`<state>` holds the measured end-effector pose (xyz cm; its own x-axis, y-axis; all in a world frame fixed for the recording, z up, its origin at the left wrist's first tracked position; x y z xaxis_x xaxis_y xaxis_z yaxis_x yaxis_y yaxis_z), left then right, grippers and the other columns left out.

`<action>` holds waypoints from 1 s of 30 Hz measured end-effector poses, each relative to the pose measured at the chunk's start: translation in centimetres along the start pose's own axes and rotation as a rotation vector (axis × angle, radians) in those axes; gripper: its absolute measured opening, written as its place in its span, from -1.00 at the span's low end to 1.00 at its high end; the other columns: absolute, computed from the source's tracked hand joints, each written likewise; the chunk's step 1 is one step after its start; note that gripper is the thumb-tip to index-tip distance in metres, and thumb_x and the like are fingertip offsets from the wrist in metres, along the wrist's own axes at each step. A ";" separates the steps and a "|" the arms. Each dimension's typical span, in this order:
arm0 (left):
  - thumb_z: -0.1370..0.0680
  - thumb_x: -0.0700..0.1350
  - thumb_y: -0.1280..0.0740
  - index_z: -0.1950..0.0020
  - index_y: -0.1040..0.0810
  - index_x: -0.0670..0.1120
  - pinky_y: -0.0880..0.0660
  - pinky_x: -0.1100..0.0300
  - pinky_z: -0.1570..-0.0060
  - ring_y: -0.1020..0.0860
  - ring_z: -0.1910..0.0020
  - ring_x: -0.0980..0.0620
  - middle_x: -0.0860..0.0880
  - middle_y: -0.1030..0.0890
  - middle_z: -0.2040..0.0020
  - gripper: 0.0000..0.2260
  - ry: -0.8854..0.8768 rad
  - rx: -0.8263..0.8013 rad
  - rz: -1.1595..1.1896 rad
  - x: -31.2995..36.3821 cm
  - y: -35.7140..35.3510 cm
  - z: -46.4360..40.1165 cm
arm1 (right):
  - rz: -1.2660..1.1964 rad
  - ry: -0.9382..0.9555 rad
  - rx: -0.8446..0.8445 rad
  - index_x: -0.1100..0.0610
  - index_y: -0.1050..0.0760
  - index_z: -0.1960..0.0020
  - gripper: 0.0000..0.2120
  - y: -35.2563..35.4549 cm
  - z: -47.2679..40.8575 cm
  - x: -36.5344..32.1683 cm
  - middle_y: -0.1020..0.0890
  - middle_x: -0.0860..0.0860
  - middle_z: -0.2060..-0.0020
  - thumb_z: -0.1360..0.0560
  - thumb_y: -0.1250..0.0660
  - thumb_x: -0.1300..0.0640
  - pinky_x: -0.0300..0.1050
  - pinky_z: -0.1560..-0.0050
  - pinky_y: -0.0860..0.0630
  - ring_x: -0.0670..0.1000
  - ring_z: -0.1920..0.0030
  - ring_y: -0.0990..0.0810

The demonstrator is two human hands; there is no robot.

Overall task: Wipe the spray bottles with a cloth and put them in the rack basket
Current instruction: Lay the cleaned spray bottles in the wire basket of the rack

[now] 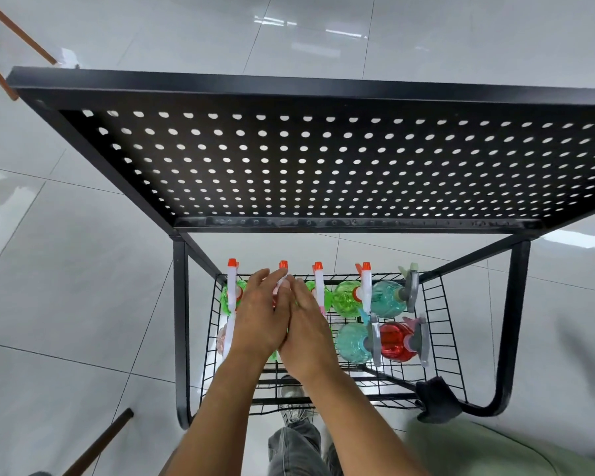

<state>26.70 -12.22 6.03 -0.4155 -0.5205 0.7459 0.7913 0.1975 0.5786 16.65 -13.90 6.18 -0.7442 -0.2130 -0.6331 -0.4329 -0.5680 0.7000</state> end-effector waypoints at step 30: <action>-0.73 0.01 -0.28 -0.35 -0.64 -0.01 -0.52 0.14 0.00 -0.58 -0.05 0.12 0.01 -0.62 -0.25 -0.74 -0.124 0.123 0.015 2.7 -0.5 2.0 | -0.031 -0.233 0.690 0.05 -0.67 -0.25 -0.77 12.0 2.6 10.5 -0.48 0.06 -0.35 -0.62 -0.38 0.17 -0.23 -0.27 -0.33 0.04 -0.35 -0.43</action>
<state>24.32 -12.01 8.41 -0.4619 -0.4116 0.7856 0.7405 0.3085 0.5971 2.28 -20.88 8.80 -0.7822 0.0137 -0.6229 -0.6203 0.0764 0.7806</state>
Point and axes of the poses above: each hand's wrist, its own z-axis away from the middle knuckle, its own y-axis out of the back of the hand, x = y × z, the point moved 4 cm from there along -z, towards the middle knuckle
